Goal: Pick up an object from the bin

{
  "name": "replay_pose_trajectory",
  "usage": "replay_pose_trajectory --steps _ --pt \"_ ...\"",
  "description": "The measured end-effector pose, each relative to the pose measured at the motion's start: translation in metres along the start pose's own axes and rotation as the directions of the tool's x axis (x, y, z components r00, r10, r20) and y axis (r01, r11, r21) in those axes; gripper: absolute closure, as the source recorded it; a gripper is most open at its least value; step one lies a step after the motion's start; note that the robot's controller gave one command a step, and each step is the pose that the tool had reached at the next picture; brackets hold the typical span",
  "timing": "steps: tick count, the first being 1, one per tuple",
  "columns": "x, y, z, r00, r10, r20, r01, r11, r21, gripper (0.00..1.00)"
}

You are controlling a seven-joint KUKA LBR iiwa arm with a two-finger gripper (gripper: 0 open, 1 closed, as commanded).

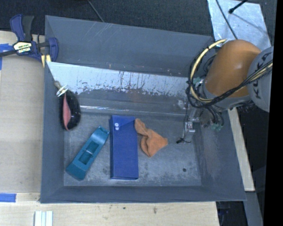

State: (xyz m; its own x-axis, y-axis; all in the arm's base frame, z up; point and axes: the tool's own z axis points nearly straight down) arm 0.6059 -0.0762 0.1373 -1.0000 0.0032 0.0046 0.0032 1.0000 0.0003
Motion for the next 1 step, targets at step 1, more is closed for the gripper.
replay_pose_trajectory --steps 1 --pt "-0.0019 0.0001 -0.0050 1.000 -0.002 0.008 0.002 1.000 0.001 0.00"
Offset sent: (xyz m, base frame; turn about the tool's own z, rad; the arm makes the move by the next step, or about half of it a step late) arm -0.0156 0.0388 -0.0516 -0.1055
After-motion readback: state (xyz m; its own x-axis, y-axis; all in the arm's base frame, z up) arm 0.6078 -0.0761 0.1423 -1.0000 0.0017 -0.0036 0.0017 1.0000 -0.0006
